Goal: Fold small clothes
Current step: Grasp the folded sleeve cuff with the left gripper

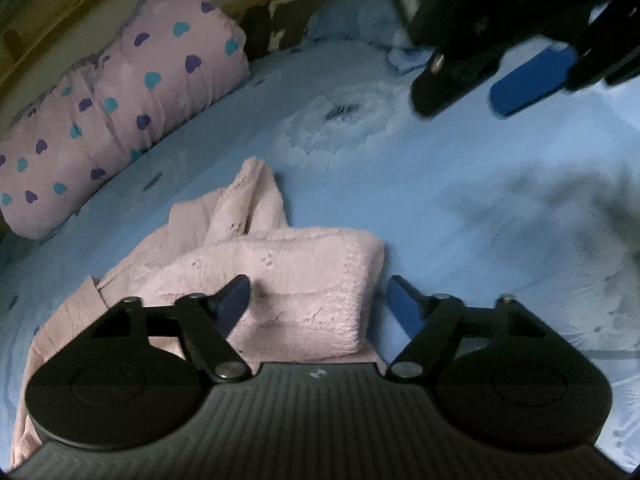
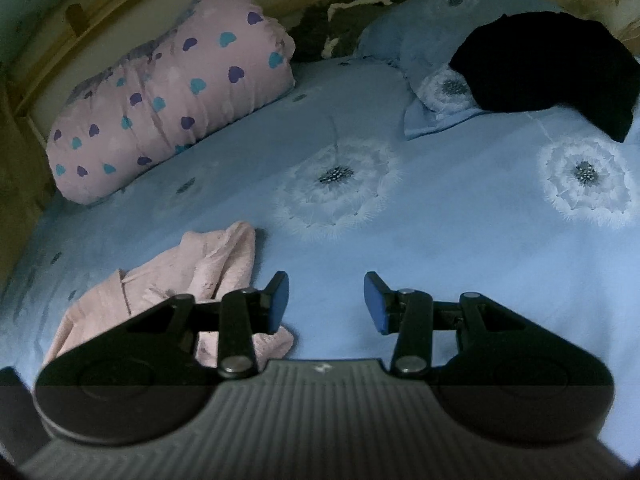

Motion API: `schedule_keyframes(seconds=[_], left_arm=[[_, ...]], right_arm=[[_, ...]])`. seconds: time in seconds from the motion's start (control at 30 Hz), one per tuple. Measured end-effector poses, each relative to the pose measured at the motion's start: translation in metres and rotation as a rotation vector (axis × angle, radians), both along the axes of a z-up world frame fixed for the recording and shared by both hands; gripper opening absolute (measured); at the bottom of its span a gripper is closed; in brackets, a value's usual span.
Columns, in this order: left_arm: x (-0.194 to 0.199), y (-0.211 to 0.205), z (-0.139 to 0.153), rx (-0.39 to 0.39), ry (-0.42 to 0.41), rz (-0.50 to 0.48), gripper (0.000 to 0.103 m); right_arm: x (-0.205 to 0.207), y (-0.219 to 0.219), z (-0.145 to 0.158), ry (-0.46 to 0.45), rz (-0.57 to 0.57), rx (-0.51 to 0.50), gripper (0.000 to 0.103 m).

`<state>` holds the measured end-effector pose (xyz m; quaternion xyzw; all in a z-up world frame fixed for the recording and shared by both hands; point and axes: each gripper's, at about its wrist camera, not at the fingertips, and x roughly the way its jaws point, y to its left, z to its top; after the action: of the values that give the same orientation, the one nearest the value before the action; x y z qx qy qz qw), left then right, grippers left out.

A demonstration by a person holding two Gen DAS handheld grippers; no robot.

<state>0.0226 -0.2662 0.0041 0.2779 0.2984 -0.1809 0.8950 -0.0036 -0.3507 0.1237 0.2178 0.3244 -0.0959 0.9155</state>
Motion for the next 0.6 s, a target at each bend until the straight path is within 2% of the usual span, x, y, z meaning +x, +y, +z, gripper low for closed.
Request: schedule_keyframes(seconds=[0.07,0.1,0.23,0.4,0.6], left_arm=[[0.003,0.002,-0.001,0.001,-0.014,0.024,0.065],[0.005,0.004,0.000,-0.011,-0.010,0.044,0.056],[0.009,0.022,0.015,-0.121,0.021,0.088,0.029],[0.006,0.042,0.039,-0.166,-0.046,0.145,0.022],[0.011,0.087,0.068,-0.204,-0.114,0.242,0.022]], right_arm=[[0.000,-0.001,0.000,0.003,-0.010,-0.003,0.045],[0.000,-0.002,0.000,0.002,-0.015,-0.003,0.045],[0.000,-0.004,0.002,-0.007,-0.021,-0.002,0.045],[0.001,0.000,0.000,0.001,-0.007,-0.018,0.045],[0.003,0.007,-0.003,0.012,0.013,-0.028,0.045]])
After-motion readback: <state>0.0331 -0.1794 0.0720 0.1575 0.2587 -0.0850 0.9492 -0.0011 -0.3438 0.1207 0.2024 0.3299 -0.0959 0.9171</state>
